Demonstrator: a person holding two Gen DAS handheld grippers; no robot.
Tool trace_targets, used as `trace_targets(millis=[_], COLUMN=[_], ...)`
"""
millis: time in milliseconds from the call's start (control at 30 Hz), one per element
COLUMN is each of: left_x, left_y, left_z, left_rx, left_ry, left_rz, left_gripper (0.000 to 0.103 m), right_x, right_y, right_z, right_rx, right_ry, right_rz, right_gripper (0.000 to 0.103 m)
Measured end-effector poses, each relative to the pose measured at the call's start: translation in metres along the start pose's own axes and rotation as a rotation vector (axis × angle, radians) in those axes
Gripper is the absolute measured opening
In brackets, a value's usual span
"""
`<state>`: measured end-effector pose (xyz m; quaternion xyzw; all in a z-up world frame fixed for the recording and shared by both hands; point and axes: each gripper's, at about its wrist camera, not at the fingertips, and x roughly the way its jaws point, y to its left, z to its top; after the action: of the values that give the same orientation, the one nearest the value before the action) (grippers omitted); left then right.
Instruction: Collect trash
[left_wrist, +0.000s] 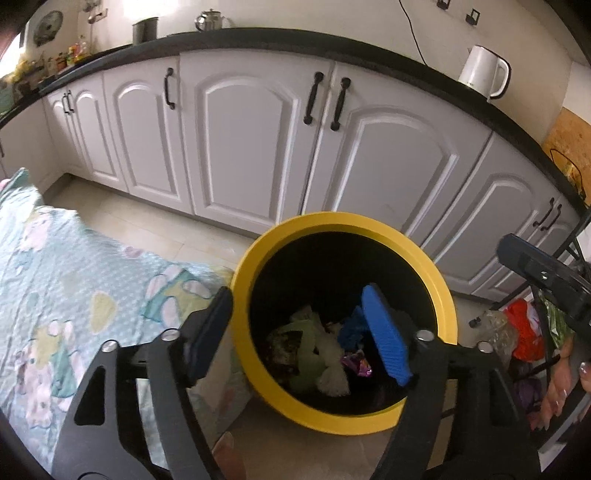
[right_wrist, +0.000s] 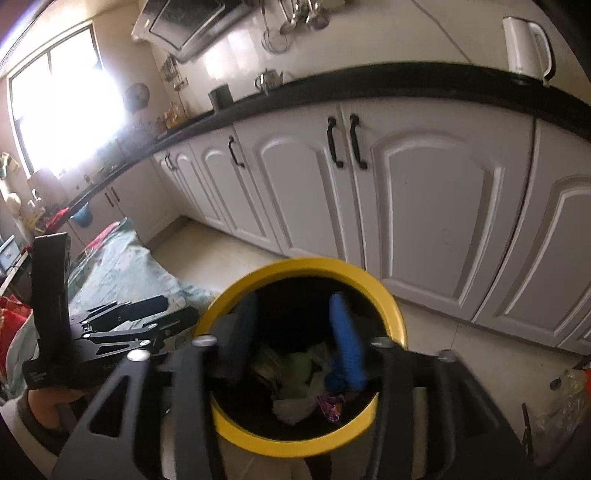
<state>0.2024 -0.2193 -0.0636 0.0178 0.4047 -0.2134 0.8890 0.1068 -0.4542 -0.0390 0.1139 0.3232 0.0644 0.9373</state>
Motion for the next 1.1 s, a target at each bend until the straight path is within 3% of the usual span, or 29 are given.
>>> trace_targets(millis=[33, 200, 400, 767, 1100], left_x=[-0.004, -0.028, -0.058, -0.111, -0.150], left_y=[0.002, 0.016, 0.036, 0.062, 0.069], left_z=[0.000, -0.002, -0.010, -0.030, -0.071], left_rx=[-0.006, -0.033, -0.064, -0.106, -0.107], left_ry=[-0.006, -0.036, -0.064, -0.128, -0.204], left_rz=[0.004, 0.034, 0.063, 0.126, 0.197], left_gripper=[0.075, 0.092, 0.092, 0.092, 0.092], right_x=[-0.003, -0.021, -0.034, -0.046, -0.060], right_y=[0.001, 0.015, 0.040, 0.083, 0.113], right_z=[0.000, 0.000, -0.005, -0.014, -0.036], right_rx=[-0.003, -0.010, -0.056, -0.075, -0.100], right_ry=[-0.008, -0.055, -0.074, -0.077, -0.131], right_rz=[-0.002, -0.011, -0.019, 0.002, 0.009], right_gripper=[0.051, 0.077, 0.094, 0.097, 0.097])
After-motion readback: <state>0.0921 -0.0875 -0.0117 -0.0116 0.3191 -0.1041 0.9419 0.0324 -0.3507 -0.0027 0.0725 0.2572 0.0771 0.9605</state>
